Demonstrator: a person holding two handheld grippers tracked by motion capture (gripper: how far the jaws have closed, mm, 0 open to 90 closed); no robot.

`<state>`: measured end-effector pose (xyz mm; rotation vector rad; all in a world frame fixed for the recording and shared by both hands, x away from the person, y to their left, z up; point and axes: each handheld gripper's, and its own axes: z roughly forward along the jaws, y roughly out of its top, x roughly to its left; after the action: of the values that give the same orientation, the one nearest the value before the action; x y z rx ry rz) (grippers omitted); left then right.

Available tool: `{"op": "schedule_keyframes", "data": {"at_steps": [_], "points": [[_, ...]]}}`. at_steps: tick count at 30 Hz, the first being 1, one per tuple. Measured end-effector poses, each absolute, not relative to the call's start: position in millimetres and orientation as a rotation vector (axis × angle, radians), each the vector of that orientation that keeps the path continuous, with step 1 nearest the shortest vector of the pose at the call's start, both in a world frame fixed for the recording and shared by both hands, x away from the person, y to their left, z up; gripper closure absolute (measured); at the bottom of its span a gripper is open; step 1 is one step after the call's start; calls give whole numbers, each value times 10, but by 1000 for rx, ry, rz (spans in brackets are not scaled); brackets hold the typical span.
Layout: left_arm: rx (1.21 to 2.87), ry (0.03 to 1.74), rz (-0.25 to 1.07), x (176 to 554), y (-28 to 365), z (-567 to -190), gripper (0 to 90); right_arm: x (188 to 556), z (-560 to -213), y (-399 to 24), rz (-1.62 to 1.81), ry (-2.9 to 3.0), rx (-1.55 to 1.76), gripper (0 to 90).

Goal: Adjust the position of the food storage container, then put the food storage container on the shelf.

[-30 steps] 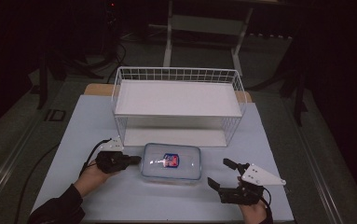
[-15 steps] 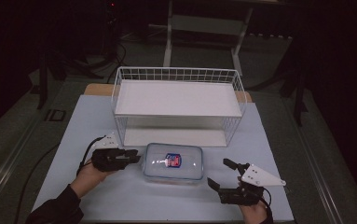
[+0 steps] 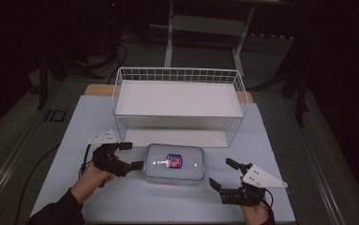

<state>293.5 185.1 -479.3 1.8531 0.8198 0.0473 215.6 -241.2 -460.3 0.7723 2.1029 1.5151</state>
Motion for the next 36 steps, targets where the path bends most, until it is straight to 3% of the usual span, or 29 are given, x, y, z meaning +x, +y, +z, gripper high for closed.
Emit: {"op": "schedule_keyframes", "data": {"at_steps": [11, 16, 21, 28, 36], "points": [[1834, 1054, -167, 3173, 1698, -5030, 0, 2133, -4564, -2442, 1499, 2039, 765, 141], [1807, 1129, -271, 3271, 1689, -5140, 44, 2133, -4571, -2433, 1468, 2056, 768, 144], [1795, 1189, -375, 3330, 1688, -5218, 151, 2120, -4553, -2431, 1432, 2051, 762, 143], [1775, 1174, -499, 3363, 1705, -5242, 404, 2130, -4568, -2425, 1436, 2063, 753, 143], [1770, 1154, -511, 3338, 1748, -5221, 472, 2194, -4588, -2428, 1416, 2111, 856, 132]]}}
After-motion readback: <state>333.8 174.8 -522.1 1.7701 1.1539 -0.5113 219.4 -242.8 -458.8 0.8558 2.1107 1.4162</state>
